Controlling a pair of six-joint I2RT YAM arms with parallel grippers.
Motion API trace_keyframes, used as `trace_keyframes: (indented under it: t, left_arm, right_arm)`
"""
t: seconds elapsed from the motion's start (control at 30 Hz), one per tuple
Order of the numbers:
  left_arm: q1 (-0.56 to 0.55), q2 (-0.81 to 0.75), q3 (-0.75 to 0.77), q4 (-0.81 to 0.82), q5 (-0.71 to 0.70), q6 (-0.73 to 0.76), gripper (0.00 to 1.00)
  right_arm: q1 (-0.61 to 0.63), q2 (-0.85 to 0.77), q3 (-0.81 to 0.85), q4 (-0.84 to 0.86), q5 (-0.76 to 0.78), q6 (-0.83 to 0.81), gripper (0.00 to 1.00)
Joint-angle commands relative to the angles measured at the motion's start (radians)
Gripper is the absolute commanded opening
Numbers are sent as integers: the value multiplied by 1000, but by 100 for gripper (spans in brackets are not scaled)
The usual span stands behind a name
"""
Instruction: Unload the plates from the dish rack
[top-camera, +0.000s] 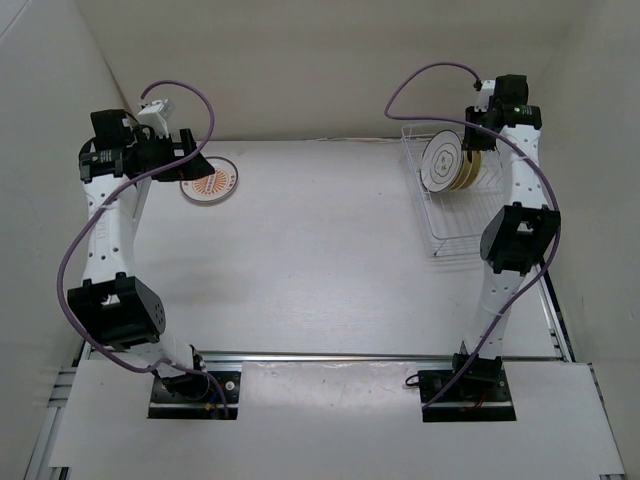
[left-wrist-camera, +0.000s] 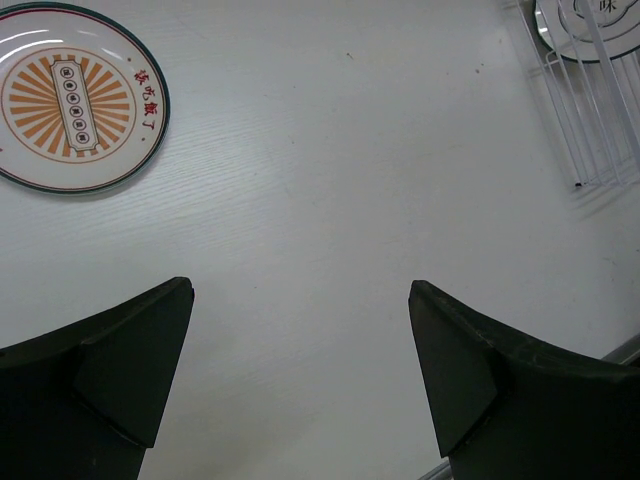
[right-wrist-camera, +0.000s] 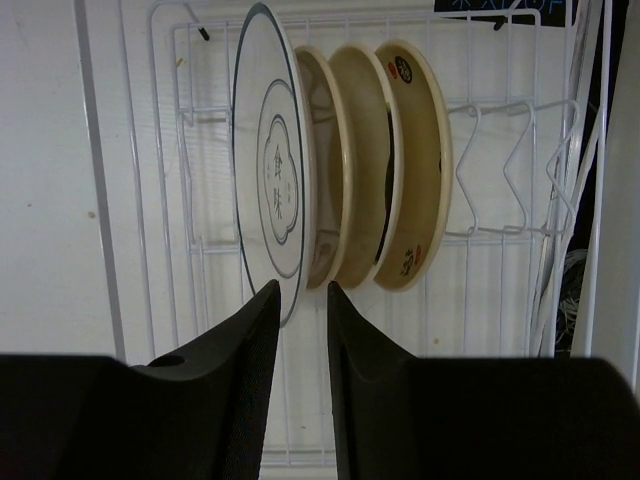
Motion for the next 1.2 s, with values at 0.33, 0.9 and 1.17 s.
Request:
trace_keyframes:
  t: [0.33,0.9,1.17]
  left_arm:
    - [3,-101,-29,-51,-32,69,100]
    - [3,-101,-59,-60,-51,78,100]
    - [3,-101,-77,-51,-31,78,100]
  right_arm:
    - [-10,106,110,51,-49,24,31]
    - [8,169,138,51,-80,24,0]
    - [27,25,138,86,39,110,0]
